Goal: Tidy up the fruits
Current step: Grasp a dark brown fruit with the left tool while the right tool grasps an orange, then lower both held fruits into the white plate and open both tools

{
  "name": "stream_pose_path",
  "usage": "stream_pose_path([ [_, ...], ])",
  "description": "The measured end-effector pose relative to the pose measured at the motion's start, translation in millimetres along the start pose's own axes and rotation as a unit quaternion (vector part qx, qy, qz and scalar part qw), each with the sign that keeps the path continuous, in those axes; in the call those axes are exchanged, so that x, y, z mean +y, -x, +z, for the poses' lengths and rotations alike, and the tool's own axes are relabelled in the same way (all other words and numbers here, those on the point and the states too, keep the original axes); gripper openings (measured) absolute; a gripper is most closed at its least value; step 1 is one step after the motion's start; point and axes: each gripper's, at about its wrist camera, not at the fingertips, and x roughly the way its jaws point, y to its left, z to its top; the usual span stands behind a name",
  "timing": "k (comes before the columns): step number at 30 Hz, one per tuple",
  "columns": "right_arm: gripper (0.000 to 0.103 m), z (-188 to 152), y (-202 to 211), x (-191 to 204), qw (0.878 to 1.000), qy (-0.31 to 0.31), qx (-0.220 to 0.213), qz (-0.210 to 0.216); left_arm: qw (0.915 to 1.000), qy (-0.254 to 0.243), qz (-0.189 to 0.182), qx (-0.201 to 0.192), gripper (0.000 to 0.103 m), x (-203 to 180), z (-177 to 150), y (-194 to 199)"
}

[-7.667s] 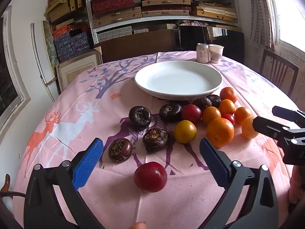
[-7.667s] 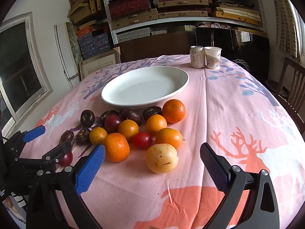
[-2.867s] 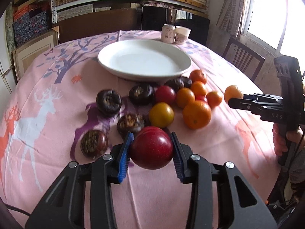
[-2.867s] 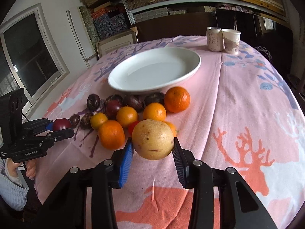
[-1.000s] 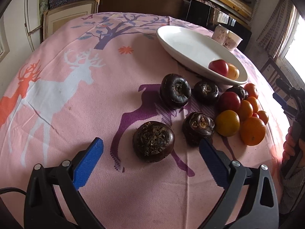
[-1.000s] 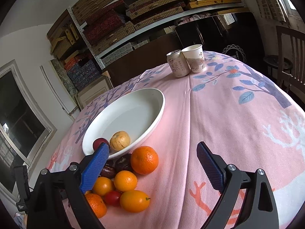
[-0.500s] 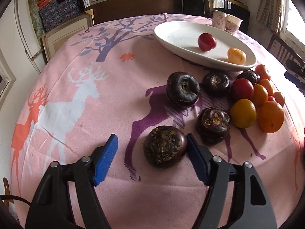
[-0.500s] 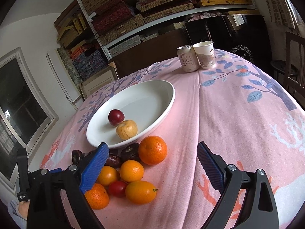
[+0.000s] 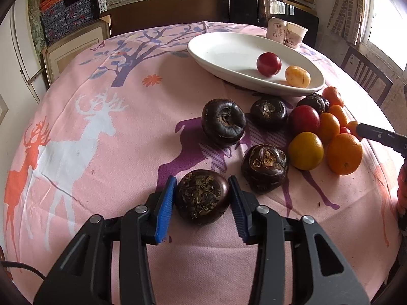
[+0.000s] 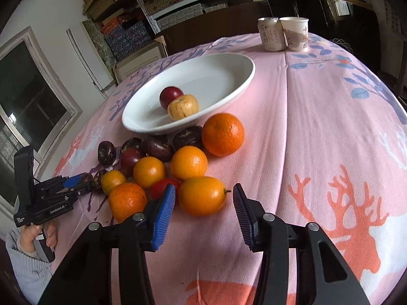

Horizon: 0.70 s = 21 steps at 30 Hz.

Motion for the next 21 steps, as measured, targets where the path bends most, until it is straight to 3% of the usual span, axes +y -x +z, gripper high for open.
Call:
stream_pose_path([
  [7,0.041,-3,-3,-3,1.000,-0.008,0.009,0.018,1.0000,0.003,-0.003,-0.001,0.041,-1,0,-1],
  [13,0.041,-2,14,-9,0.998,-0.020,-0.035,0.048,0.9985,0.021,-0.031,-0.039,0.041,2,6,16],
  [21,0.041,60,18,5,0.996,0.005,-0.078,0.034,0.9961,-0.003,-0.043,-0.077,0.041,-24,81,17],
])
